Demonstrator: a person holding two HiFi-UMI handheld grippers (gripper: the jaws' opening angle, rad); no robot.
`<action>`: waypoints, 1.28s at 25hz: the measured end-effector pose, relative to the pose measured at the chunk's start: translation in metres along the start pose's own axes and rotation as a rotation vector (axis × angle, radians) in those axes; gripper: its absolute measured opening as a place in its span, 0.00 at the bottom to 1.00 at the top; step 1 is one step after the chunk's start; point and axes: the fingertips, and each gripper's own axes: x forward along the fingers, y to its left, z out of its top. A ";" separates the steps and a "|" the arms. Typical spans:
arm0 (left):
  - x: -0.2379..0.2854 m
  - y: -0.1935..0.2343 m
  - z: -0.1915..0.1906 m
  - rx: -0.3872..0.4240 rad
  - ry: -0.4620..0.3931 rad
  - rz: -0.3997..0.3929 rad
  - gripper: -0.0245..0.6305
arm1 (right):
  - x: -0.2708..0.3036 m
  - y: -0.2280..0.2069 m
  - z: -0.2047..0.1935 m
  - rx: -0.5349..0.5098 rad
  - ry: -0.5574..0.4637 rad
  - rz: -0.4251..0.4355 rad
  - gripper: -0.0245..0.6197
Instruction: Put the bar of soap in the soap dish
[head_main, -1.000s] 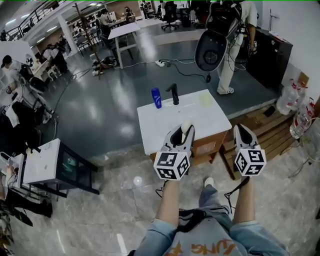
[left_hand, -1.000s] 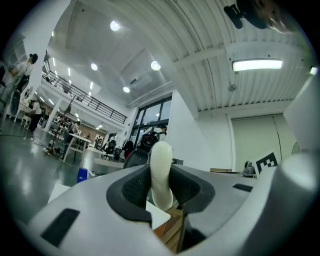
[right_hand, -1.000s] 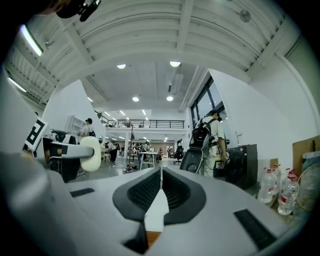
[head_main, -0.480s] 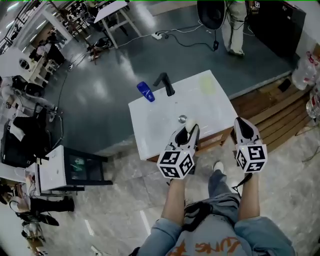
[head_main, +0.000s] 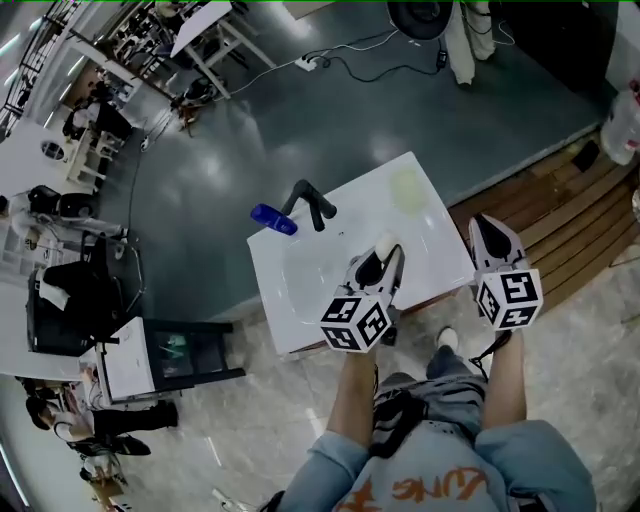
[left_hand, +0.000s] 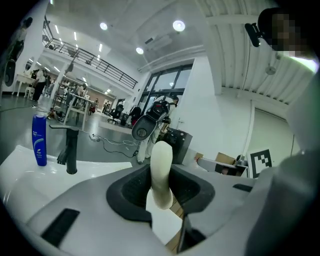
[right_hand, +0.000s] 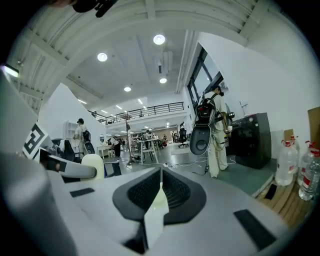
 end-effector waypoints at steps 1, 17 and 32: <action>0.006 0.003 0.001 0.001 0.002 0.012 0.22 | 0.006 -0.004 -0.001 0.002 0.004 0.007 0.09; 0.081 0.067 -0.015 -0.255 0.070 -0.012 0.22 | 0.064 -0.027 -0.023 0.011 0.082 -0.049 0.09; 0.163 0.131 -0.054 -0.297 0.272 -0.032 0.22 | 0.107 -0.021 -0.087 0.034 0.250 -0.081 0.09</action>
